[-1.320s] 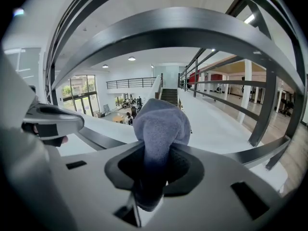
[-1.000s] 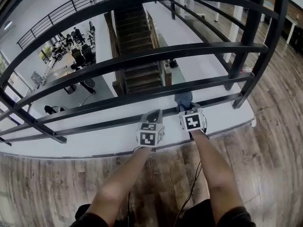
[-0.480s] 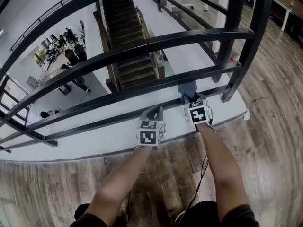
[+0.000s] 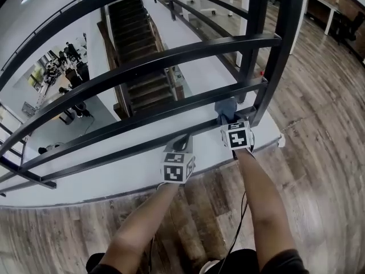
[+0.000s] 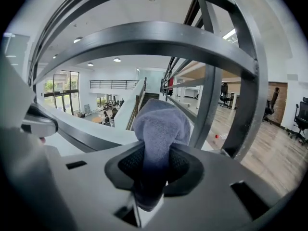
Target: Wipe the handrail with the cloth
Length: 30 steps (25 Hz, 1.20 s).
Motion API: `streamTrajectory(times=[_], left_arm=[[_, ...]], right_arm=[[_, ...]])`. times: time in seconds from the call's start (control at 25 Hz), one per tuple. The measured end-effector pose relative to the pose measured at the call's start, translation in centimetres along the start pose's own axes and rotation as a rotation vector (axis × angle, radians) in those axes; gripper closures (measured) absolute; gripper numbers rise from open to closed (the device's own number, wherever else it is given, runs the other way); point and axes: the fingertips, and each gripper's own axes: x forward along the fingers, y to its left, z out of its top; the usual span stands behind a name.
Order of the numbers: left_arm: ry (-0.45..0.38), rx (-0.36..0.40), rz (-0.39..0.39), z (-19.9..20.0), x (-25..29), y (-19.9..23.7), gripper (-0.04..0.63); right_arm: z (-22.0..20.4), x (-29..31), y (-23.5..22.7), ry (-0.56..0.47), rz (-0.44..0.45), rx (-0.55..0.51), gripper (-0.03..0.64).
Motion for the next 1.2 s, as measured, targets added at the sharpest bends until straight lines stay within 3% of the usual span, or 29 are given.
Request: streamTrajectory(times=[0.24, 0.44, 0.68, 0.84, 1.04, 1.2], left_arm=[[0.026, 0.012, 0.004, -1.2, 0.6, -0.9, 0.593], [0.017, 0.014, 0.006, -0.2, 0.5, -0.9, 0.594], [-0.023, -0.004, 0.012, 0.9, -2.0, 0.5, 0.594], [-0.065, -0.011, 0.02, 1.0, -6.2, 4.1, 0.594], [-0.093, -0.019, 0.059, -0.1, -12.4, 11.2, 0.593], [-0.122, -0.009, 0.113, -0.6, -18.5, 18.0, 0.593]], right_arm=[[-1.1, -0.4, -4.2, 0.019, -0.047, -0.002, 0.529], [-1.0, -0.2, -6.6, -0.023, -0.087, -0.008, 0.529], [-0.6, -1.2, -6.4, -0.037, -0.133, 0.037, 0.529], [-0.1, -4.6, 0.6, -0.123, -0.053, 0.029, 0.529], [-0.2, -6.5, 12.2, -0.142, 0.05, 0.042, 0.529], [3.4, -8.2, 22.2, -0.204, 0.171, -0.061, 0.529]])
